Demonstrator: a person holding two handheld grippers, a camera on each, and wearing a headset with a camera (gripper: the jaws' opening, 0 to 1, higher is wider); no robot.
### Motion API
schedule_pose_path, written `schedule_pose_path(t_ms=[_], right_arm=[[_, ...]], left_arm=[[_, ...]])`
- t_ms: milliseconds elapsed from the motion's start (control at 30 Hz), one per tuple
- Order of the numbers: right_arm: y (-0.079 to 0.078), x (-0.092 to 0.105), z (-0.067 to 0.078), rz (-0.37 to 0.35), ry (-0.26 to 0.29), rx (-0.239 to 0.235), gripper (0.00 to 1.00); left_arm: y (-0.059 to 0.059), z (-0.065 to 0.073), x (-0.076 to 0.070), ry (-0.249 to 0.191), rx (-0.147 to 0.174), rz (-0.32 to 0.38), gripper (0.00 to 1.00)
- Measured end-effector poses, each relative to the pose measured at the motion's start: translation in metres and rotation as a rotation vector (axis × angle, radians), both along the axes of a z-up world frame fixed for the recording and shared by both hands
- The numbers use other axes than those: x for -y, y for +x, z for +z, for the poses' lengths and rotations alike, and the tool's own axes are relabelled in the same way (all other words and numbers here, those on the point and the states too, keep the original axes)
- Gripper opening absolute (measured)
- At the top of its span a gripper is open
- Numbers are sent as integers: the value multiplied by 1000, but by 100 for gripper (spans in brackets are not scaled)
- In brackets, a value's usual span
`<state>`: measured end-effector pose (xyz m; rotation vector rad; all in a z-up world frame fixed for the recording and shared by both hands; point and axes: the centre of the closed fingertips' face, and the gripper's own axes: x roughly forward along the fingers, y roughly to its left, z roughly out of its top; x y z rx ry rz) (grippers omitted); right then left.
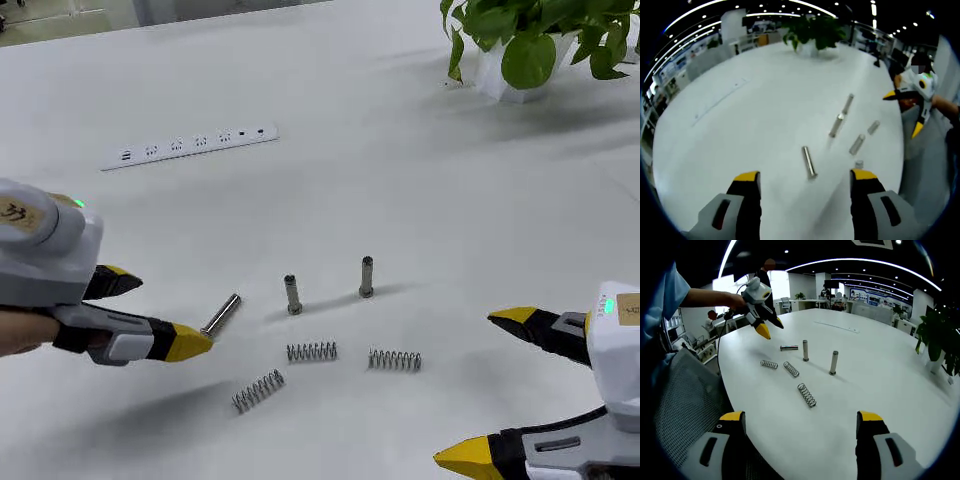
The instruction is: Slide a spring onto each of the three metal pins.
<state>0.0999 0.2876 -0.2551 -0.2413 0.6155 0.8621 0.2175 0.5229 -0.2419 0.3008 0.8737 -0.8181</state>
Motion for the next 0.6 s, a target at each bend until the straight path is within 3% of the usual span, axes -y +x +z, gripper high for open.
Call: schedule_pose_path(t_ms=[267, 367, 533, 600], right_arm=[[-1, 0, -1, 3, -3, -3, 93], [-2, -1, -1, 5, -5, -1, 93], [-2, -1, -1, 5, -8, 1, 93], [-3, -1, 0, 4, -8, 3, 93]], left_arm=[[9, -9, 14, 28, -61, -9, 60], [12, -16, 15, 57, -64, -23, 57], [18, -28, 15, 68, -79, -2, 48], [22, -30, 15, 73, -66, 2, 45]])
